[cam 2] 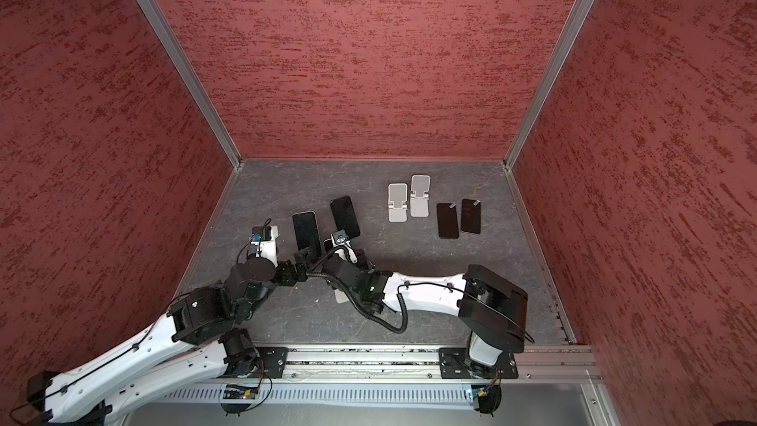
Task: Remove the phone from the phone stand
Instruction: 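Lift the teal-edged phone up out of its white stand with the right gripper, then carry the teal-edged phone with the right gripper toward the flat phones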
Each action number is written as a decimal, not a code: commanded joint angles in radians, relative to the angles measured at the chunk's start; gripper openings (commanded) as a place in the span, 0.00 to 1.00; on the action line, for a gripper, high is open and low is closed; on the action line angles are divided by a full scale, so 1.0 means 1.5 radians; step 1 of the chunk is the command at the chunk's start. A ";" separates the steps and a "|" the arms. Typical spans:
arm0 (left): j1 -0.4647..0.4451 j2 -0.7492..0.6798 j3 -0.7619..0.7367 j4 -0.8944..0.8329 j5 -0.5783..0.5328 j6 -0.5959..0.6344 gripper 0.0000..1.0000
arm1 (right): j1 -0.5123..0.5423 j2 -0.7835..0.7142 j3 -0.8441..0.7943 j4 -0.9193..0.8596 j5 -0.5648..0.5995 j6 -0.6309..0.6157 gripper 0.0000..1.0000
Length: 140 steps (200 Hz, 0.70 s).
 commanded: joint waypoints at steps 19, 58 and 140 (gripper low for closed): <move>0.007 0.005 0.000 -0.003 -0.004 -0.005 1.00 | 0.006 -0.055 0.028 0.016 0.005 -0.012 0.64; 0.008 0.017 0.000 0.008 0.004 -0.005 0.99 | 0.002 -0.079 0.032 -0.008 0.014 -0.019 0.64; 0.015 0.041 0.006 0.019 0.024 0.001 1.00 | -0.088 -0.141 0.017 -0.089 -0.019 -0.031 0.63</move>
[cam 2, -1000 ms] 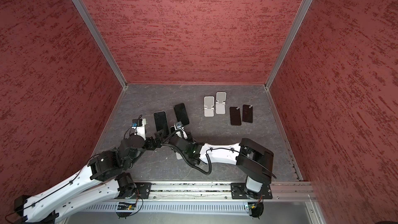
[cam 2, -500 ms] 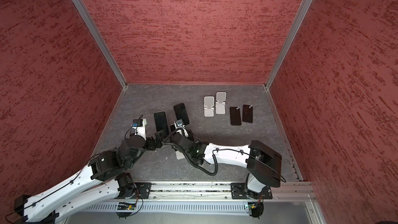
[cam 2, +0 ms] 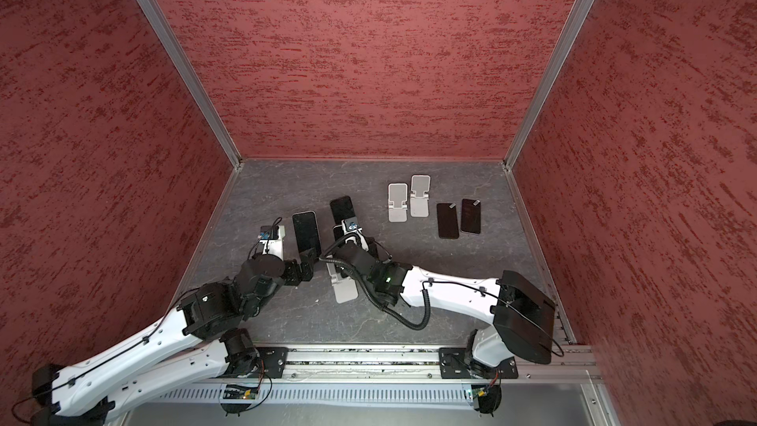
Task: Remove the phone from the phone stand
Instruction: 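Carry the teal-edged phone with the right gripper toward the flat phones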
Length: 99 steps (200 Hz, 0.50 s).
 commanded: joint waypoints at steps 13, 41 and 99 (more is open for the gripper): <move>0.009 0.003 0.007 0.019 0.021 0.004 0.99 | -0.043 -0.049 0.009 -0.028 -0.021 0.001 0.63; 0.010 0.002 0.006 0.037 0.046 0.019 1.00 | -0.079 -0.066 -0.003 -0.047 -0.041 0.003 0.64; 0.011 -0.014 -0.007 0.066 0.073 0.030 1.00 | -0.169 -0.083 -0.013 -0.117 -0.087 -0.005 0.64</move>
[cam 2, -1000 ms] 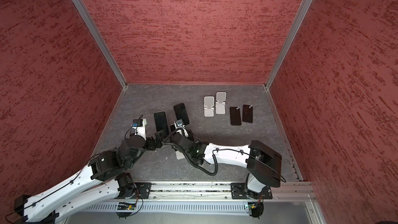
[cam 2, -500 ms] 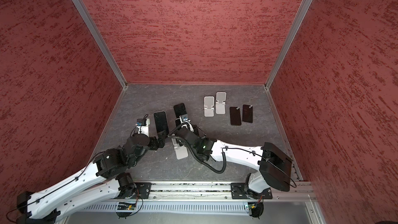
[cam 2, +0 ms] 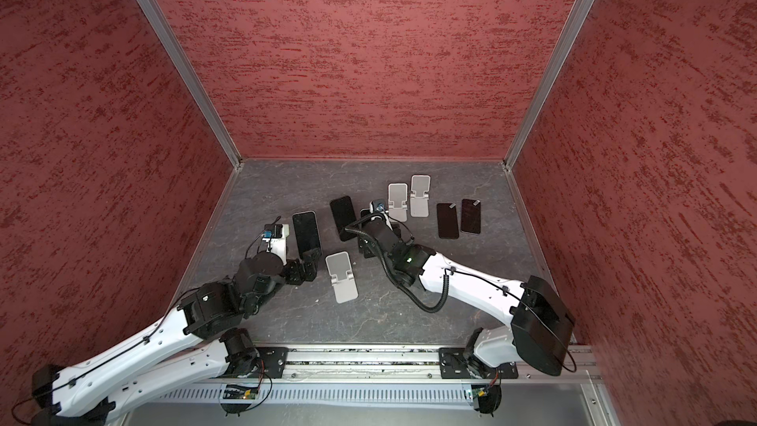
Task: Remove the phone from the phone stand
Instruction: 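Carry the teal-edged phone with the right gripper toward the flat phones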
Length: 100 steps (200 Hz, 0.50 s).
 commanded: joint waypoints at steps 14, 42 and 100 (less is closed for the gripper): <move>0.004 -0.013 -0.008 0.026 0.016 0.012 1.00 | -0.055 -0.021 -0.004 -0.046 -0.033 -0.010 0.63; 0.005 -0.015 -0.012 0.023 0.018 0.011 1.00 | -0.093 -0.019 -0.008 -0.067 -0.052 -0.017 0.64; 0.006 -0.015 -0.010 0.022 0.023 0.012 1.00 | -0.156 0.001 -0.050 -0.046 -0.085 -0.017 0.64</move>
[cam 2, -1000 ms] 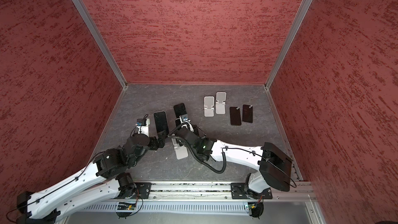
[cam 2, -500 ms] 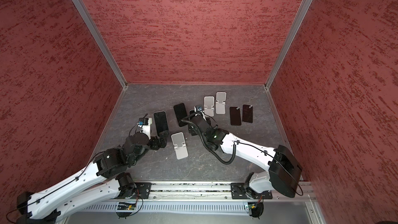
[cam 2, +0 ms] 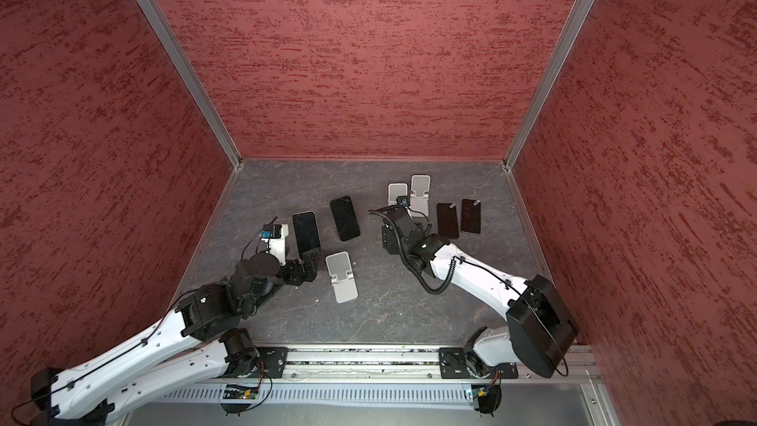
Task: Remove the phone from the phone stand
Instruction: 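Carry the teal-edged phone with the right gripper toward the flat phones, then tilt and lower the teal-edged phone flat beside the black flat phone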
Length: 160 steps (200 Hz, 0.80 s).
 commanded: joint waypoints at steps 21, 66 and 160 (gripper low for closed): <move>0.005 -0.004 -0.001 0.006 0.010 0.015 1.00 | -0.041 0.015 -0.025 0.025 -0.027 -0.001 0.64; 0.006 -0.008 -0.002 0.007 0.010 0.016 1.00 | -0.083 0.057 -0.033 0.021 -0.033 -0.011 0.64; 0.008 -0.022 -0.011 0.002 0.009 0.012 1.00 | -0.125 0.097 -0.024 0.014 -0.040 -0.041 0.64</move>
